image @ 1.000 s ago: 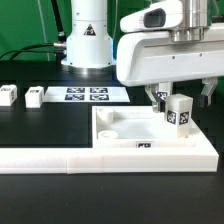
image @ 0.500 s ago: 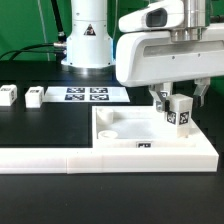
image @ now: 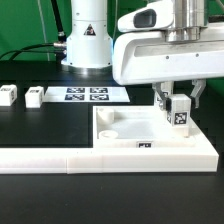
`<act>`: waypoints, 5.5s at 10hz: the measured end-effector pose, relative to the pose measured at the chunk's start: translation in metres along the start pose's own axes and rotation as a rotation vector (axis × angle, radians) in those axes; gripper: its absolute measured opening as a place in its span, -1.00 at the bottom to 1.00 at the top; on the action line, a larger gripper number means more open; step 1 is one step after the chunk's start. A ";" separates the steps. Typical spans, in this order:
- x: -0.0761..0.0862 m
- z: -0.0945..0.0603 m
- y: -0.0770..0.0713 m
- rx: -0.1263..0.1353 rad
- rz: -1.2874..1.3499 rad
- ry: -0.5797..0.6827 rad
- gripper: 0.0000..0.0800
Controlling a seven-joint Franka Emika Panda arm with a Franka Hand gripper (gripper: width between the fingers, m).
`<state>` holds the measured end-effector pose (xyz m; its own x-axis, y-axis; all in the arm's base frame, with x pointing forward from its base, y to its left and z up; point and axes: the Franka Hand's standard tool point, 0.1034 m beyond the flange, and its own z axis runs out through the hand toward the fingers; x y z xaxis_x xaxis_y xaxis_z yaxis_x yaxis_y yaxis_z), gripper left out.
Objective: Assemble square table
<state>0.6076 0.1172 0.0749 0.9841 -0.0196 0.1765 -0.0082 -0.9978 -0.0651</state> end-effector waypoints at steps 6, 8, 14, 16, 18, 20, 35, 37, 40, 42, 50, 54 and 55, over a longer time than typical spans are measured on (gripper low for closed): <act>0.002 0.000 0.012 -0.026 0.453 0.026 -0.25; 0.001 0.000 0.019 -0.046 0.554 0.030 -0.25; 0.001 -0.022 0.017 -0.036 0.399 0.023 0.56; 0.002 -0.036 0.019 -0.032 0.289 0.002 0.62; 0.002 -0.045 0.039 -0.035 0.166 -0.031 0.62; 0.006 -0.049 0.063 -0.038 0.182 -0.017 0.62; -0.036 -0.024 0.127 -0.075 0.229 -0.071 0.62; -0.056 -0.016 0.132 -0.070 0.271 -0.073 0.62; -0.083 -0.003 0.136 -0.077 0.286 -0.081 0.62; -0.092 0.006 0.134 -0.085 0.274 -0.080 0.62; -0.097 0.026 0.140 -0.111 0.231 -0.056 0.62; -0.098 0.028 0.139 -0.112 0.231 -0.057 0.57; -0.096 0.027 0.138 -0.111 0.228 -0.055 0.24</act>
Offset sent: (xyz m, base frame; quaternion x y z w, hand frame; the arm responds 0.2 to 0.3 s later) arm -0.0047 0.0083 -0.0020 0.0019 0.0112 0.1915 0.9814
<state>0.5167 -0.0166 0.0219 0.9626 -0.2449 0.1158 -0.2479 -0.9687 0.0118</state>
